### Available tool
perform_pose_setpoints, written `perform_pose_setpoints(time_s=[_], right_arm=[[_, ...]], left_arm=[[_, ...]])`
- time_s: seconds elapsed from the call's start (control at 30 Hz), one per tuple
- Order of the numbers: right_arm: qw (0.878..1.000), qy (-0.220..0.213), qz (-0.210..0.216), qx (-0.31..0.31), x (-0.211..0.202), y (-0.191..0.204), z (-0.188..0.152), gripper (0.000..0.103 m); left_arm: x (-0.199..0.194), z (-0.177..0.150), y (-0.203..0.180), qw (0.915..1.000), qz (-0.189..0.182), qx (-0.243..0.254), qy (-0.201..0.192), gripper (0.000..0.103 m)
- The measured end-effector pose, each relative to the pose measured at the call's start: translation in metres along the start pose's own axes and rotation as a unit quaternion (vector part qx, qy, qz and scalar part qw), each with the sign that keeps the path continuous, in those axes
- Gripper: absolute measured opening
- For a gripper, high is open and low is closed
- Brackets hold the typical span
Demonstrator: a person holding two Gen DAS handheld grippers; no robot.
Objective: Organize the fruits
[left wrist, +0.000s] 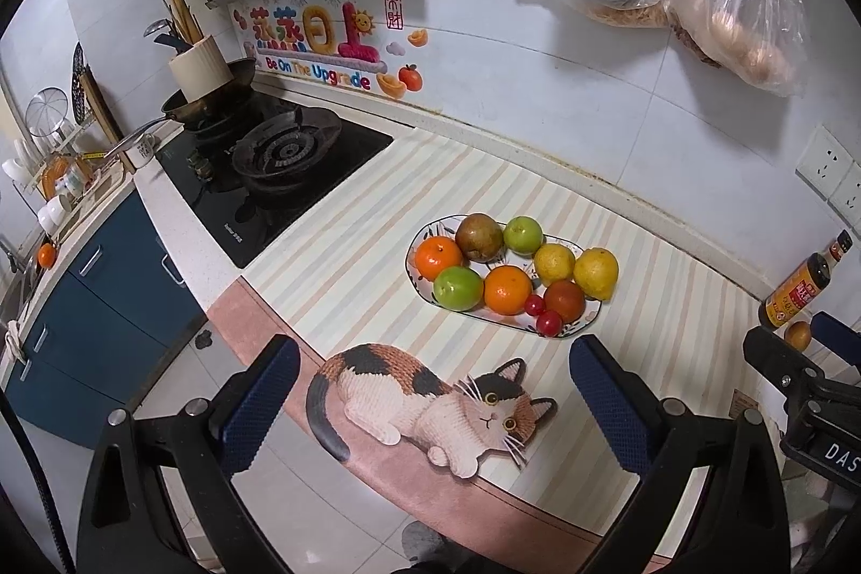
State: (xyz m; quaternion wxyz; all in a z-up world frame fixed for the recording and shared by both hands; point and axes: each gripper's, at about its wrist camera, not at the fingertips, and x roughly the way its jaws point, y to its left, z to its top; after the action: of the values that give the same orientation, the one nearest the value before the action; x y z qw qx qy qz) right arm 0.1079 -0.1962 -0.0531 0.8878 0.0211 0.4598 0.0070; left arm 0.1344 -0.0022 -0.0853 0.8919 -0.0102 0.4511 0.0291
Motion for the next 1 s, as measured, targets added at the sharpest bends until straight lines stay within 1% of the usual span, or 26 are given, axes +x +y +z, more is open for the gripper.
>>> perform_pose_setpoints(time_s=[1.0], right_arm=[[1.0,0.001,0.004,-0.008,-0.0035,0.0004,0.0046,0.101]], left_arm=[[-0.0038,0.004,-0.0032,1.0,-0.004,0.0,0.0,0.103]])
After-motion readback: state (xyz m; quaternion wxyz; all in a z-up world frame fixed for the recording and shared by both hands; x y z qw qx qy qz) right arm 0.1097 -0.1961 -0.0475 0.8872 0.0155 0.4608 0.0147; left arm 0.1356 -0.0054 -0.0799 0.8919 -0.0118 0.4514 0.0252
